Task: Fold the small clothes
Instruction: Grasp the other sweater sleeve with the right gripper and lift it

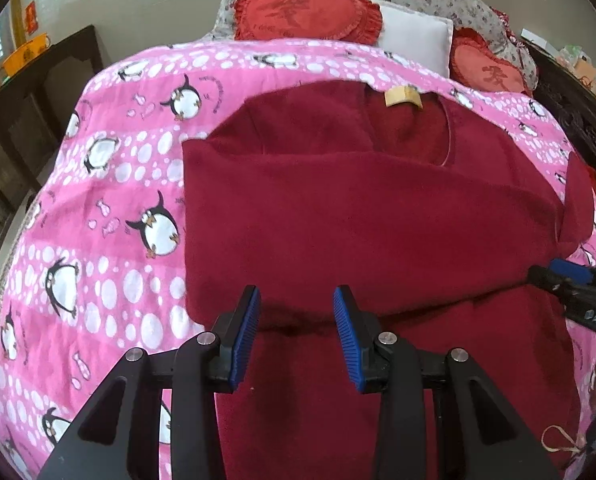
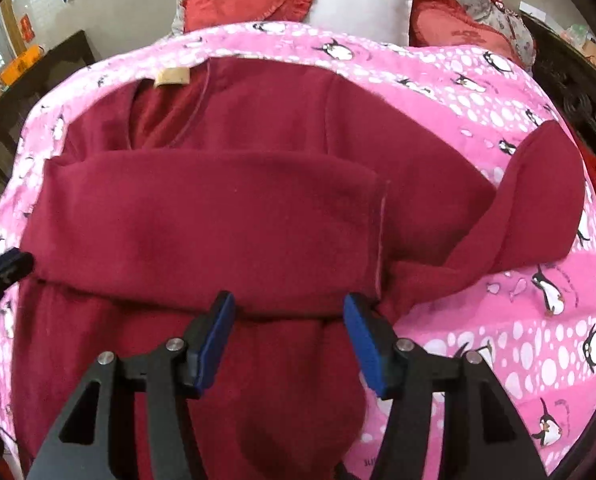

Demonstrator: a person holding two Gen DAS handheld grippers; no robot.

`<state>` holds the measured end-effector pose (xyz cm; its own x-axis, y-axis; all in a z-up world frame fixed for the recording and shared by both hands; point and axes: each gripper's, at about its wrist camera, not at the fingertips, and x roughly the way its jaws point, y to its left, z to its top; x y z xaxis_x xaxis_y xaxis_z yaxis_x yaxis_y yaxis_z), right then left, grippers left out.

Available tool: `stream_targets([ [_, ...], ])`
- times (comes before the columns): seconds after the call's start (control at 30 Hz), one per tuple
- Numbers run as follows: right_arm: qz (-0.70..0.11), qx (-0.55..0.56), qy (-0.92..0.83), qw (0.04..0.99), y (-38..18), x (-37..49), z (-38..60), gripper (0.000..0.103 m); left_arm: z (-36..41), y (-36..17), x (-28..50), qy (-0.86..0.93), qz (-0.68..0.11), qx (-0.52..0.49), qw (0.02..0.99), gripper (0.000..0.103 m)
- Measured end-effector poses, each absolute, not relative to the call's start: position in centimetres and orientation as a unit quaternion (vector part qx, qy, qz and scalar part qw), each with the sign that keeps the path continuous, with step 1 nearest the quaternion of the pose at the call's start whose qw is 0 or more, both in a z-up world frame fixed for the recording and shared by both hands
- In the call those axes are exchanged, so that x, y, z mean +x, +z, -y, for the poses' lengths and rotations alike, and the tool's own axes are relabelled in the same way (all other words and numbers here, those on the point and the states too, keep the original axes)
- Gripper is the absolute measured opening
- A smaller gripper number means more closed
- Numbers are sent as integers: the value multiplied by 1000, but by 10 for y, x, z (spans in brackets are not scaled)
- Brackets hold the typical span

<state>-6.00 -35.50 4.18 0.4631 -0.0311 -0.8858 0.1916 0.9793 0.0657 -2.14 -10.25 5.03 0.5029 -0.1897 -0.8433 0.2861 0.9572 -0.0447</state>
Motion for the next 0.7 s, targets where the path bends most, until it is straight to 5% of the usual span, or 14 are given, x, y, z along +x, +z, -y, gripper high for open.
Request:
stream_targets([
  [0.7, -506, 103, -78, 853, 48, -76, 378, 60, 120, 53, -25, -144, -474, 40, 868, 18],
])
